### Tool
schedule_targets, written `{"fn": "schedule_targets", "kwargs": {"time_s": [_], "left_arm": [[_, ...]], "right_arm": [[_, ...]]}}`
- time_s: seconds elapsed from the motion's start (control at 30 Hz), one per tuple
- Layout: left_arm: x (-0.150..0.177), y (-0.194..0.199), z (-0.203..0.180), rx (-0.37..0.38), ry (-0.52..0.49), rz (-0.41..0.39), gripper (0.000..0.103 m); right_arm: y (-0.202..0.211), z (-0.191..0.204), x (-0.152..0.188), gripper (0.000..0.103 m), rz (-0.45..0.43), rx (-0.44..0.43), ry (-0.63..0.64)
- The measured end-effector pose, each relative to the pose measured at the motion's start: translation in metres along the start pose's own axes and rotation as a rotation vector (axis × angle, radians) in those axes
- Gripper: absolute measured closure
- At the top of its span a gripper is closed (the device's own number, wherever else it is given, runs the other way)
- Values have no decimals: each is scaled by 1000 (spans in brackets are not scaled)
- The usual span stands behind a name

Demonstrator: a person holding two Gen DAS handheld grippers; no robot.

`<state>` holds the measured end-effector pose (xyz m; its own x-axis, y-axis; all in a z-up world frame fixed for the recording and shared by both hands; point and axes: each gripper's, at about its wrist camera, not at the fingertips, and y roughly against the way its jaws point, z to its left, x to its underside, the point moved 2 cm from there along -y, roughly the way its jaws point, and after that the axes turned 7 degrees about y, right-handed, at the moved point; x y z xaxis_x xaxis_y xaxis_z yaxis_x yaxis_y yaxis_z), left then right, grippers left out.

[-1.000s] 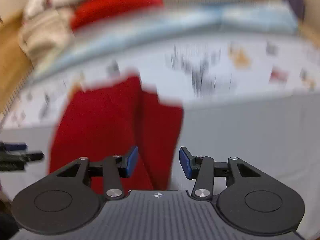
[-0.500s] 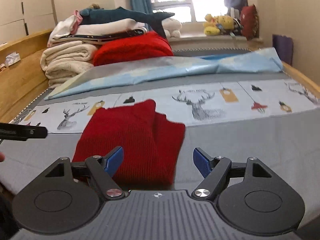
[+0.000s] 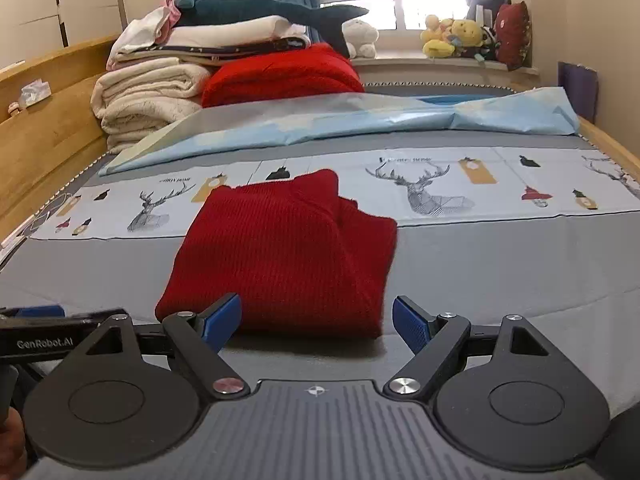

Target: Fold small clothes

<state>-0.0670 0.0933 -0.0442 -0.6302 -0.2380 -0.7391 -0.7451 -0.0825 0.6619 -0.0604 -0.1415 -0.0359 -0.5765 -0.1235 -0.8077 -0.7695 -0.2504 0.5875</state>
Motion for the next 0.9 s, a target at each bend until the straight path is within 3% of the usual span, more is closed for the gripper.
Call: {"fn": "schedule_targets", "kwargs": {"time_s": [0.9], "left_arm": [[3, 4, -6, 36, -15, -37, 5]], "right_arm": [[-18, 34, -7, 19, 2, -23, 92]]}}
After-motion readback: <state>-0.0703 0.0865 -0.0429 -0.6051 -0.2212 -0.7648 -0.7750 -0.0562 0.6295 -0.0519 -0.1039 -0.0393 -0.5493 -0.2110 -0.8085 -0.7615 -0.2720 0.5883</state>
